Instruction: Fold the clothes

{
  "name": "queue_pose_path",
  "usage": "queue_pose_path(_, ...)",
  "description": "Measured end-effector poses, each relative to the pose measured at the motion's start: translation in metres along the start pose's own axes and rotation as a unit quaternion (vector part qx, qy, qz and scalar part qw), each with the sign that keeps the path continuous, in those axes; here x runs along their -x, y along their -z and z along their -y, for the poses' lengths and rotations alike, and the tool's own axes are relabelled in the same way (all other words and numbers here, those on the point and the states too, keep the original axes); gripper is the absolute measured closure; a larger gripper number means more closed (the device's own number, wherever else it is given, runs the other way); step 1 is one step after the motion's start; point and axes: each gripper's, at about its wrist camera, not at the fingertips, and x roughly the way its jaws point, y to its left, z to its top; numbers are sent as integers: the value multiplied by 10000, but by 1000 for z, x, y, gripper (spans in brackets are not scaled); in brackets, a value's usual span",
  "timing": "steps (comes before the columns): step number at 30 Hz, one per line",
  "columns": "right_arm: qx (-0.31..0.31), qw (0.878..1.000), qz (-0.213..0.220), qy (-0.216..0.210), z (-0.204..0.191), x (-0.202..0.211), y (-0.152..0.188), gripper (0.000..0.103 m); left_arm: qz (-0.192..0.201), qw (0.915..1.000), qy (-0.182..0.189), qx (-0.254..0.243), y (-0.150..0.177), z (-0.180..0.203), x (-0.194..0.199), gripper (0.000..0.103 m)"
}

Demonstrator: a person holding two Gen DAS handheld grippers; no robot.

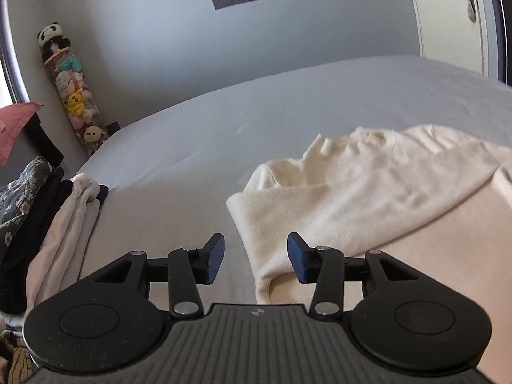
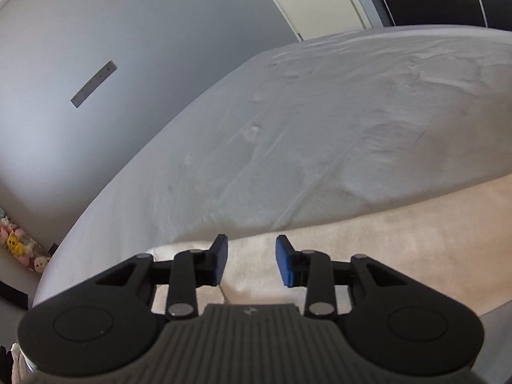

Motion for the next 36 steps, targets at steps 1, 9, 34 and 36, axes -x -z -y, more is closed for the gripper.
queue_pose_path(1,281,9996,98,-13,6,11,-5,66,42,9999,25,115,-3,-1,4,51)
queue_pose_path(9,955,9906,-312,928,121,82,-70,65,-90,9993,-32,363,-28,17,24,52)
queue_pose_path(34,139,9845,-1460,965,230,99,-93,97,-67,9989,120,441,-75,66,42,47)
queue_pose_path(36,174,9865,-1324,950,219,106,-100,98,-184,9981,119,580,-66,56,30,47)
